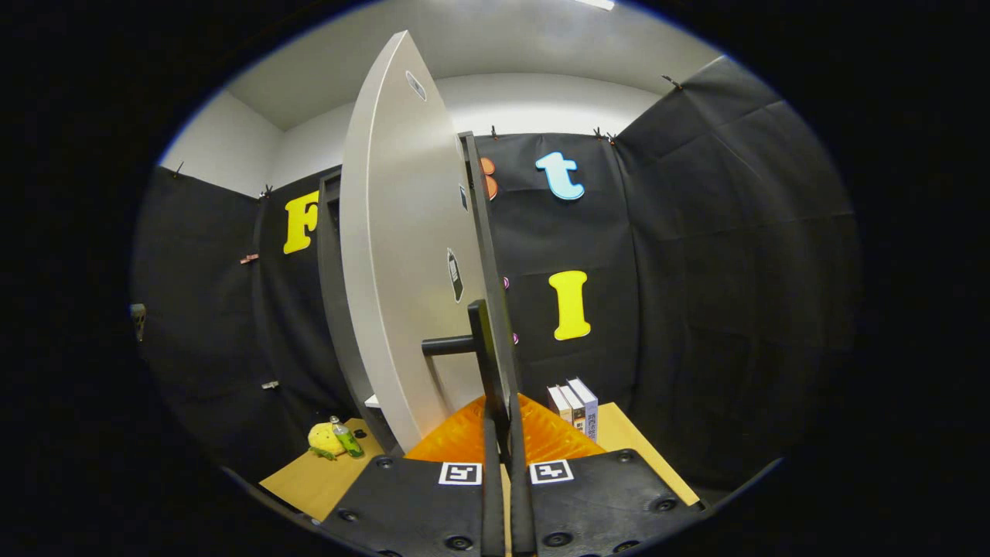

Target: Open the shoe cabinet door, grab the shoes and put them into the shoe cabinet, then close the shoe cabinet door.

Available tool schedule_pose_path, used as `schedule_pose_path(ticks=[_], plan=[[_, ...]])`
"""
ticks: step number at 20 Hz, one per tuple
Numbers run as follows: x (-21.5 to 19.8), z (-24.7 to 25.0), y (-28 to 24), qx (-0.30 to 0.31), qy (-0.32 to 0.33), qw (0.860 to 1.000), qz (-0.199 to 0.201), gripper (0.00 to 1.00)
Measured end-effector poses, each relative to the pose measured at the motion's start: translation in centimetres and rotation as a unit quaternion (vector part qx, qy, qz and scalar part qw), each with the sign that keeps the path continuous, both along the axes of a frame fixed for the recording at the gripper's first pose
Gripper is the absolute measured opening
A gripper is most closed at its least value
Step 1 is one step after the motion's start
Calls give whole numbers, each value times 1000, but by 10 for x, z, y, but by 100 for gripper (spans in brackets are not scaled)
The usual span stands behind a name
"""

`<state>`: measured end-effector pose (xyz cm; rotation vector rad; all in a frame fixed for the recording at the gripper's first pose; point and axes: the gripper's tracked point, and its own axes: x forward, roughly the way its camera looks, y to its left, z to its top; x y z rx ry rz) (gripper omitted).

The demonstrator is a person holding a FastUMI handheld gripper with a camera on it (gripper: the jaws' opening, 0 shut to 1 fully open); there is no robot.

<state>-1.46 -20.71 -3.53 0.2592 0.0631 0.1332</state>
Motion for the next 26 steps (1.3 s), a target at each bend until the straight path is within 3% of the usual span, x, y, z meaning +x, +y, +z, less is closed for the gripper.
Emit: schedule_pose_path(ticks=[6, 8, 14, 19, 22, 26], plan=[[-9, -4, -9, -7, 12, 1000, 16, 9], [-22, -10, -13, -6, 19, 1000, 15, 13], [-66, 4, -26, -2, 3, 999, -44, 15], [-113, 22, -17, -13, -11, 997, -80, 89], [-135, 37, 13, -30, -39, 996, -70, 98], [-140, 25, 74, -20, -22, 999, -21, 97]])
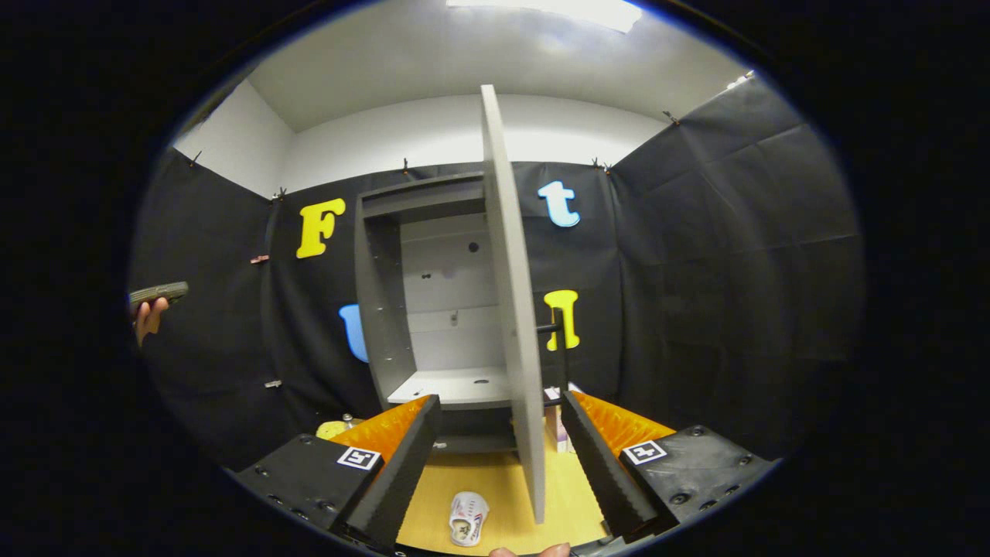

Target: Open the shoe cabinet door, grab the shoes and put them into the shoe cabinet, then close the shoe cabinet door.

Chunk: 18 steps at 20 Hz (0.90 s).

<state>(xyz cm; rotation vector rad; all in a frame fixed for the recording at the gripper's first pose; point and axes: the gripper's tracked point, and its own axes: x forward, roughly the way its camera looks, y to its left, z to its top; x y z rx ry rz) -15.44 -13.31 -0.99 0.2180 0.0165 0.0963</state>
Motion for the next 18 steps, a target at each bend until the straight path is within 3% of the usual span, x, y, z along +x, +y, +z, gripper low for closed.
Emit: schedule_pose_path(ticks=[8, 13, 18], plan=[[19, -101, 101, -24, 121, 989, 88, 98], [16, -216, 124, -23, 243, 966, 83, 99], [22, -342, 143, -69, 323, 940, 87, 99]])
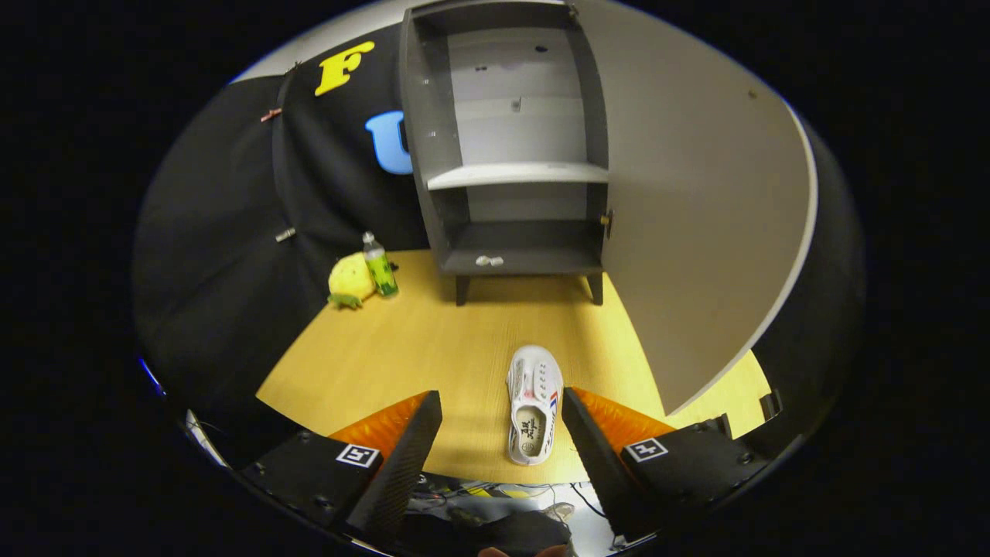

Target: Open the shoe cabinet door, grab the shoes and put them into the shoe cabinet, then close the shoe cabinet door.

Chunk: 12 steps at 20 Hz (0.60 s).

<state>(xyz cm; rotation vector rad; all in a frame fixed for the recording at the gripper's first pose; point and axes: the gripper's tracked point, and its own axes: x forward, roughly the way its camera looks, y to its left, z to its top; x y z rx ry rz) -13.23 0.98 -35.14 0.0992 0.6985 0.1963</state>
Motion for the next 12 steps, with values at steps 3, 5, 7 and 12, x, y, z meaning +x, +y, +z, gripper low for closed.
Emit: schedule_pose_path(ticks=[3, 5, 7, 12], plan=[[12, -50, 12, 19, 26, 999, -11, 98], [19, -82, 13, 8, 39, 999, -15, 91], [22, -115, 9, -3, 56, 998, -20, 80], [39, -160, 12, 9, 64, 997, -40, 75]])
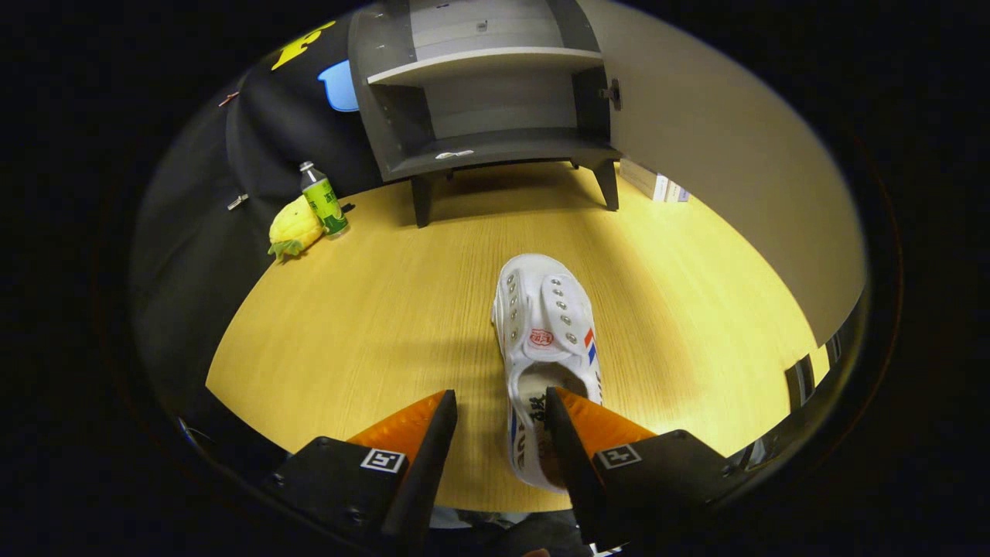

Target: Open the shoe cabinet door, grab the shoes and put them into the shoe cabinet, then close the shoe cabinet door.

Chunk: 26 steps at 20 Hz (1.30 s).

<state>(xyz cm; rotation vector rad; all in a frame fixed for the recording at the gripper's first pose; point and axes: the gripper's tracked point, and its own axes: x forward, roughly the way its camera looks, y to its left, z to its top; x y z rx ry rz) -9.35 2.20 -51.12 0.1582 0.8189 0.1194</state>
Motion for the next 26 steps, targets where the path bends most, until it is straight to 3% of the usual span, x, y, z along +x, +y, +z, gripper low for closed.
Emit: schedule_pose_path(ticks=[2, 6, 9, 12, 14, 16, 20, 26], plan=[[12, -8, 6, 4, -10, 1000, -3, 61], [43, -16, 7, -9, -48, 998, -27, 57], [55, -17, 1, -17, -73, 996, -54, 44], [65, -19, -5, -15, -98, 993, -61, 28], [66, -14, -2, -4, -100, 994, -54, 11], [64, -13, -2, 5, -81, 995, -49, 5], [69, 16, -10, 8, -87, 995, -46, 5], [69, 96, -19, 21, -123, 991, -43, 5]])
